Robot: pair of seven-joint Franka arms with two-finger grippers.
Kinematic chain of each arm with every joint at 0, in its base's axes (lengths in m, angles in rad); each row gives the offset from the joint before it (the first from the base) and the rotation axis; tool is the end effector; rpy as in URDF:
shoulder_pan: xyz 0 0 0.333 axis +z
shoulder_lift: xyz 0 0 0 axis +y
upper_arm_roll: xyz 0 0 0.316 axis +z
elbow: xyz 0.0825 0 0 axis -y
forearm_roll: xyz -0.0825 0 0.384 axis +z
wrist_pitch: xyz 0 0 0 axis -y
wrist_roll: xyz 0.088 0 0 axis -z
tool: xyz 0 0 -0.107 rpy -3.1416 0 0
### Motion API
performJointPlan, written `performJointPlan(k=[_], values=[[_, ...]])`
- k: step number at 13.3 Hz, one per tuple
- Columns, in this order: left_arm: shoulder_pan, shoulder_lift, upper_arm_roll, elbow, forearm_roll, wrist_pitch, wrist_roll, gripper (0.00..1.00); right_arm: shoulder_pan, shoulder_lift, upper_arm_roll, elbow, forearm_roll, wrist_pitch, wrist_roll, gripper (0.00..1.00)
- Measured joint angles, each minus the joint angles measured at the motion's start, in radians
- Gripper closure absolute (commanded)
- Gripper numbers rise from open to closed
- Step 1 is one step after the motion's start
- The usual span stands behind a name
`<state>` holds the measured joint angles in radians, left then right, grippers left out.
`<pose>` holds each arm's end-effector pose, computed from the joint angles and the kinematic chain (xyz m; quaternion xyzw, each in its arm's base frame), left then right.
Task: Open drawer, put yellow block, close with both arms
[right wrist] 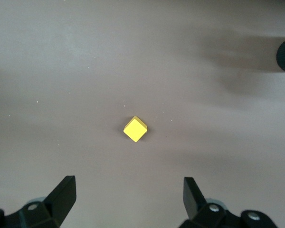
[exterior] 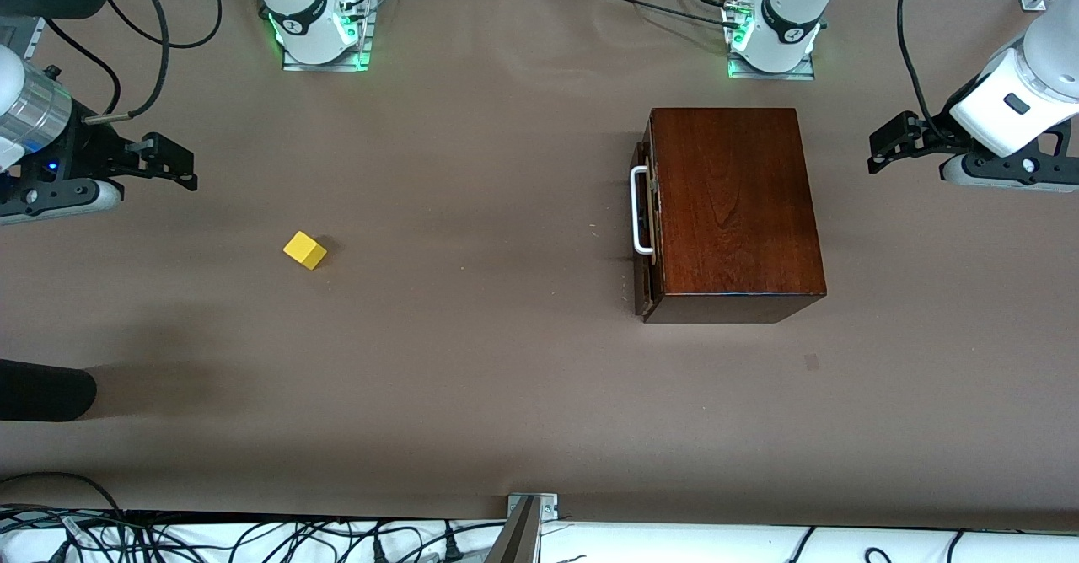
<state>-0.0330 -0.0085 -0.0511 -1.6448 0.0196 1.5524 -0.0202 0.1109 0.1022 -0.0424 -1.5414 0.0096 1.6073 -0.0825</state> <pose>0.5454 -0.0439 0.5929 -0.9986 0.0321 0.0414 0.0122 0.5858 0.0424 0.5832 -0.9970 -0.0752 0.0181 0.0028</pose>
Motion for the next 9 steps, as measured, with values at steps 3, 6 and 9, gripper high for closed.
performJointPlan(k=[3, 6, 9], values=[[0.000, 0.000, 0.000, 0.000, 0.000, 0.000, 0.000, 0.00, -0.001, 0.003, -0.001, 0.000, 0.000, 0.000, 0.000, 0.00], [0.000, 0.001, 0.000, 0.000, 0.000, -0.001, 0.000, 0.00, -0.001, 0.004, 0.000, 0.000, 0.000, 0.000, 0.000, 0.00], [0.000, 0.004, 0.000, 0.000, 0.000, -0.030, 0.000, 0.00, -0.001, 0.004, 0.000, 0.000, 0.000, 0.000, 0.000, 0.00]])
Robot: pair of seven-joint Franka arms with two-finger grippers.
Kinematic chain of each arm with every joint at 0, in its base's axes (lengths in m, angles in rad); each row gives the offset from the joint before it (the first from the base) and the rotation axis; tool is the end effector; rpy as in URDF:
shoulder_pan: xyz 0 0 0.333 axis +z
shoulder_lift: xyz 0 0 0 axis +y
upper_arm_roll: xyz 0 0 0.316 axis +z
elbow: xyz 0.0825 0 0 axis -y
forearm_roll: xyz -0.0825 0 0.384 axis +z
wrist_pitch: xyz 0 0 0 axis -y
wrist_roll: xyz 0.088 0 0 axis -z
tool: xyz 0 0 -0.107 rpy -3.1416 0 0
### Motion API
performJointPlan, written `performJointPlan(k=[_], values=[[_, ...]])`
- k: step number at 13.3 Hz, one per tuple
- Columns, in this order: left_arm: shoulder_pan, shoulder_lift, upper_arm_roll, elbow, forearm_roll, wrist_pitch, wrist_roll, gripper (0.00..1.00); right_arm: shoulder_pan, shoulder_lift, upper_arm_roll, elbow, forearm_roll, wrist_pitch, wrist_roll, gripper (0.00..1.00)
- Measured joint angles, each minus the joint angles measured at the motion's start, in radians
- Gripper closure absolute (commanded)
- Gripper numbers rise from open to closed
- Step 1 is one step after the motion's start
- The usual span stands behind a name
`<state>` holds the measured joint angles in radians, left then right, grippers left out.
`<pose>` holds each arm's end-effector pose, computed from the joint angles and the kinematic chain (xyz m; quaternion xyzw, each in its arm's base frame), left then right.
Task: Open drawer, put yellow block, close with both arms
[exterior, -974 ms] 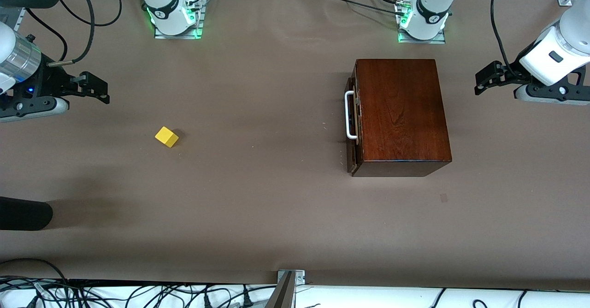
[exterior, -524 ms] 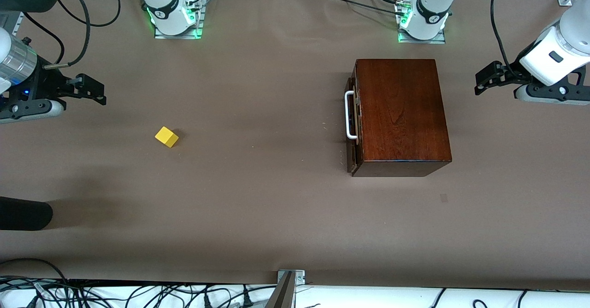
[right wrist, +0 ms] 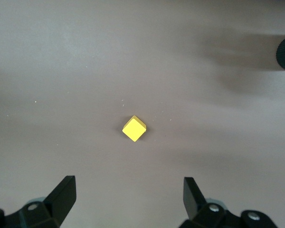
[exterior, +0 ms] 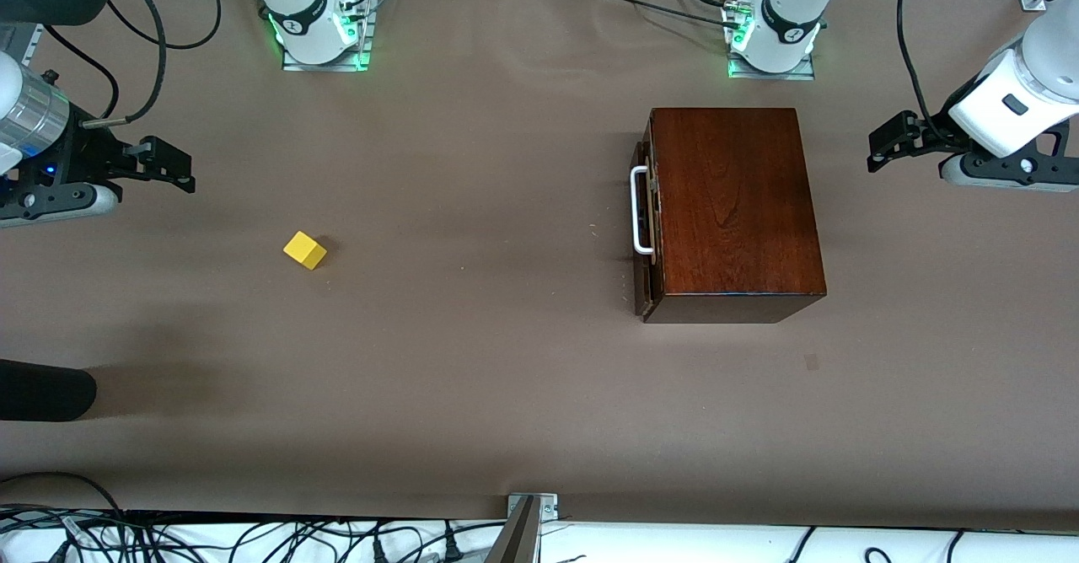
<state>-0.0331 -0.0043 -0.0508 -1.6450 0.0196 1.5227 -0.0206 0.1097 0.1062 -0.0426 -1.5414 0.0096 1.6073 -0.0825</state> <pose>0.5430 -0.0435 0.5882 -0.9977 0.0317 0.0584 0.0130 0.5868 0.0417 0.5809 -0.9970 -0.0745 0.0201 0.0027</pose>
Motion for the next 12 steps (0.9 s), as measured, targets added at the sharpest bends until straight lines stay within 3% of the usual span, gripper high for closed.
performJointPlan(k=[5, 8, 12], values=[[-0.015, 0.018, -0.002, 0.000, 0.000, -0.009, 0.002, 0.00, 0.000, 0.000, 0.000, 0.000, 0.000, 0.000, 0.000, 0.00], [-0.118, 0.024, -0.006, 0.000, -0.011, -0.007, -0.022, 0.00, 0.000, 0.000, 0.001, 0.000, 0.000, 0.000, 0.000, 0.00], [-0.287, 0.078, -0.011, 0.000, -0.026, 0.062, -0.210, 0.00, 0.000, 0.000, 0.001, 0.000, 0.000, 0.000, 0.000, 0.00]])
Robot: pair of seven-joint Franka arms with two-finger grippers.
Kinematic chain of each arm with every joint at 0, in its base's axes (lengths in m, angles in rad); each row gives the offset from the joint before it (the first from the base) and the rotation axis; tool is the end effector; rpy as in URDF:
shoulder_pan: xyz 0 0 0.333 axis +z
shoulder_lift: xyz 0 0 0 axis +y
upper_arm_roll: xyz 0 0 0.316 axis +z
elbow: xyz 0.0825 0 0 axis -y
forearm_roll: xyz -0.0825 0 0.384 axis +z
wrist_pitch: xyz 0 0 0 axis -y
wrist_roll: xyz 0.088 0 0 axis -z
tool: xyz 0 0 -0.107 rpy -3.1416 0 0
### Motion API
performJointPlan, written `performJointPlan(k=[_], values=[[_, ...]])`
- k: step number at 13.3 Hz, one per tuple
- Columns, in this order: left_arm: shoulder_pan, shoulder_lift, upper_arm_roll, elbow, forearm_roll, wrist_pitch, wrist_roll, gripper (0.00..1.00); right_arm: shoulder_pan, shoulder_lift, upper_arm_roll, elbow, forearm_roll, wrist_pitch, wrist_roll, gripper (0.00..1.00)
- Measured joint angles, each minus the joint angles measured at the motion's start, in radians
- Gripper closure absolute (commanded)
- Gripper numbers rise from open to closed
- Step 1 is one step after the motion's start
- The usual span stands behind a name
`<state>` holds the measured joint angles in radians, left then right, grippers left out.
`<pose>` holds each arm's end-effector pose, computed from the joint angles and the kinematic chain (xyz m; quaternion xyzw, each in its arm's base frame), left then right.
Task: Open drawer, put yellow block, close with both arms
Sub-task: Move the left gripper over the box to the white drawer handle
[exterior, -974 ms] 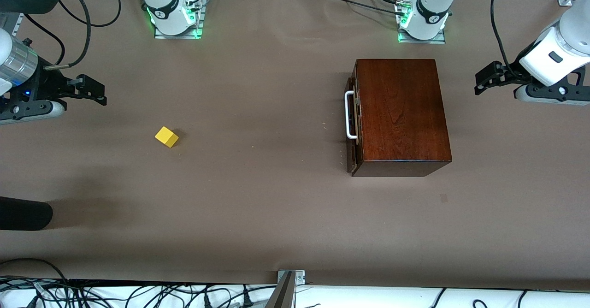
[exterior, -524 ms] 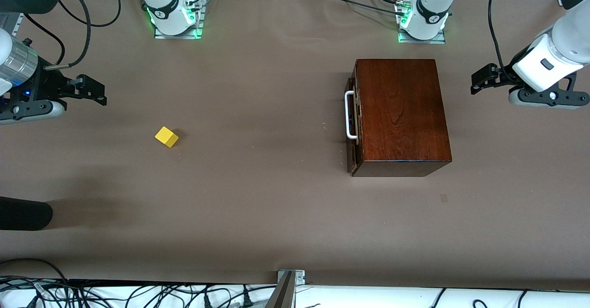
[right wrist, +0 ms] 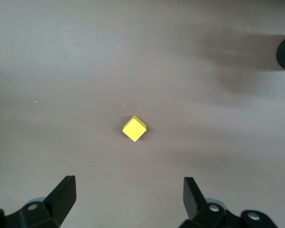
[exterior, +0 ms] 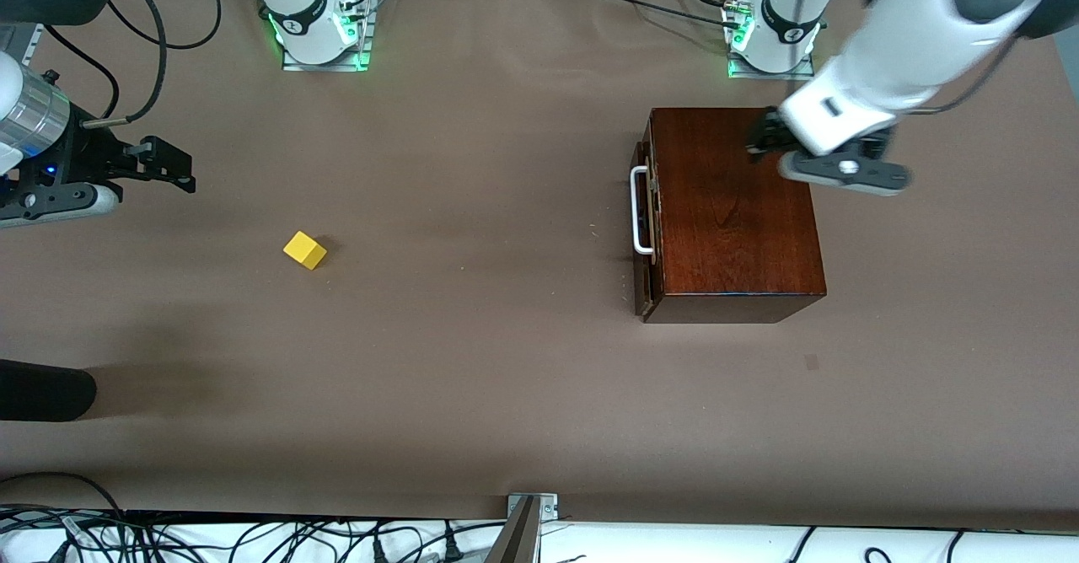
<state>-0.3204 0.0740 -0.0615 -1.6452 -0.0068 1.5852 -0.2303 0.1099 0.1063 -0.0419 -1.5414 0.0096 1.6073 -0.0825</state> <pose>0.5295 -0.2123 0.5491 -0.9949 0.0753 0.0655 0.0148 0.5868 0.0422 0.5808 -0.9970 -0.0750 0.0201 0.0027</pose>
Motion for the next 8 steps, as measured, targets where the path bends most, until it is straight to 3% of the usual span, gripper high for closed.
performJointPlan(k=[8], values=[[-0.254, 0.160, -0.003, -0.001, 0.039, 0.179, -0.380, 0.00, 0.000, 0.000, 0.000, 0.000, 0.000, 0.000, 0.000, 0.00]])
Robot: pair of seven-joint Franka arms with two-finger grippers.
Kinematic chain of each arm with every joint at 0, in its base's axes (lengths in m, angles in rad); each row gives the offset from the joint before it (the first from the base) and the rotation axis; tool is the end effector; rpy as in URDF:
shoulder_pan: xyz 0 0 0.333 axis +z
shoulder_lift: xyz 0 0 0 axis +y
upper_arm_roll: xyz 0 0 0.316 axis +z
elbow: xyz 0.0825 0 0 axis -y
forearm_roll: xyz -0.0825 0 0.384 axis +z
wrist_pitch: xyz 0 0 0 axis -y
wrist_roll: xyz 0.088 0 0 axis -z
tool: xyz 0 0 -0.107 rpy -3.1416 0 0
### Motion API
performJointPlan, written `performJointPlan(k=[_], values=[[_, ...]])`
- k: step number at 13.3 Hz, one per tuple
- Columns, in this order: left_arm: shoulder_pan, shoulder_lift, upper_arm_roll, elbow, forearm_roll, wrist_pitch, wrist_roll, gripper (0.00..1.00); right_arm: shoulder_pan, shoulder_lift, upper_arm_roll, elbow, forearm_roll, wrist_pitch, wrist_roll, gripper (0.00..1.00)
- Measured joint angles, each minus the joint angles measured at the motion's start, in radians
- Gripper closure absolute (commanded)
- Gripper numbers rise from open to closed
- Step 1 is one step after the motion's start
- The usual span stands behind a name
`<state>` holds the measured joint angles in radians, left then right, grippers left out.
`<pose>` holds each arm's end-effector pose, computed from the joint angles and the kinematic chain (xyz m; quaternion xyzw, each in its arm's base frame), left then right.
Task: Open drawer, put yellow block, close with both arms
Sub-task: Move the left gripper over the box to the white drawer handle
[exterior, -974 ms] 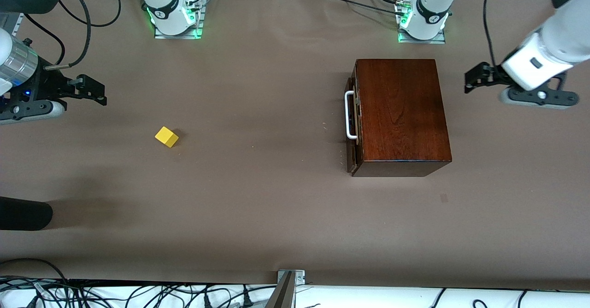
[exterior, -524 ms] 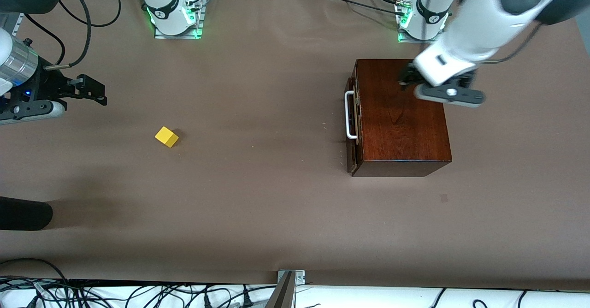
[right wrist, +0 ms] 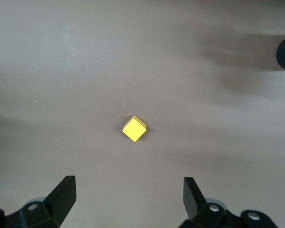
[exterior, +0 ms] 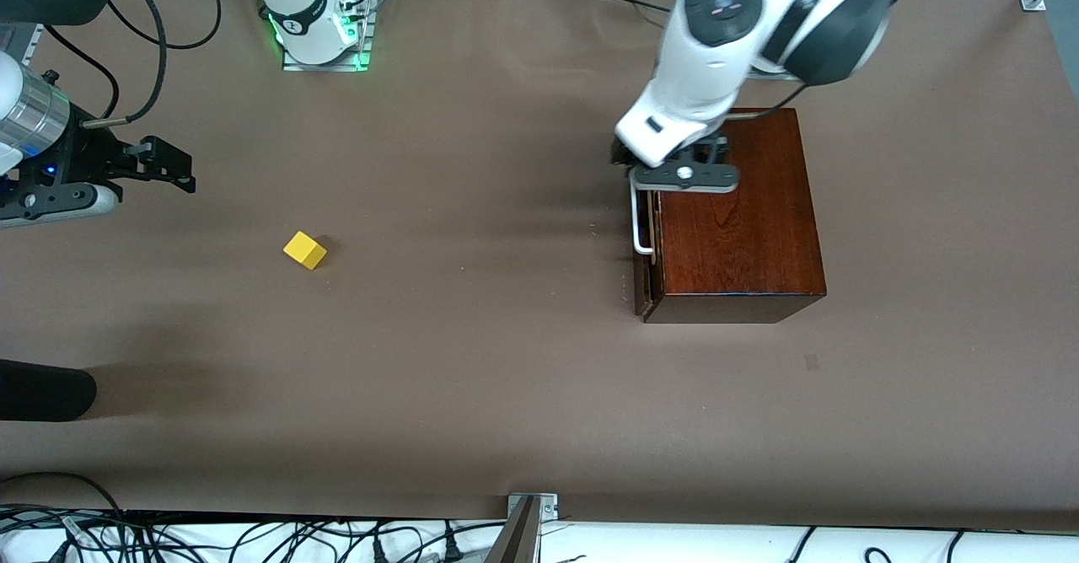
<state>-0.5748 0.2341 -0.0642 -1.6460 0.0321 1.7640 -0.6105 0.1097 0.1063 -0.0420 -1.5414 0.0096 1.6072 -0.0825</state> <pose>0.5007 -0.3647 0.4667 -0.9981 0.0178 0.0421 0.0403 0.5868 0.0420 0.5808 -0.9970 -0.0748 0.0202 0.0027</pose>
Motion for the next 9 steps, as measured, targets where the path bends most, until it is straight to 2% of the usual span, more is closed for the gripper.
performJointPlan(k=[5, 9], values=[[-0.110, 0.119, 0.000, 0.000, 0.161, 0.028, -0.119, 0.00, 0.000, 0.000, 0.000, 0.000, 0.000, 0.002, 0.000, 0.00], [-0.132, 0.175, 0.000, -0.001, 0.176, 0.041, -0.194, 0.00, 0.002, 0.001, 0.006, 0.000, 0.000, 0.004, 0.000, 0.00]])
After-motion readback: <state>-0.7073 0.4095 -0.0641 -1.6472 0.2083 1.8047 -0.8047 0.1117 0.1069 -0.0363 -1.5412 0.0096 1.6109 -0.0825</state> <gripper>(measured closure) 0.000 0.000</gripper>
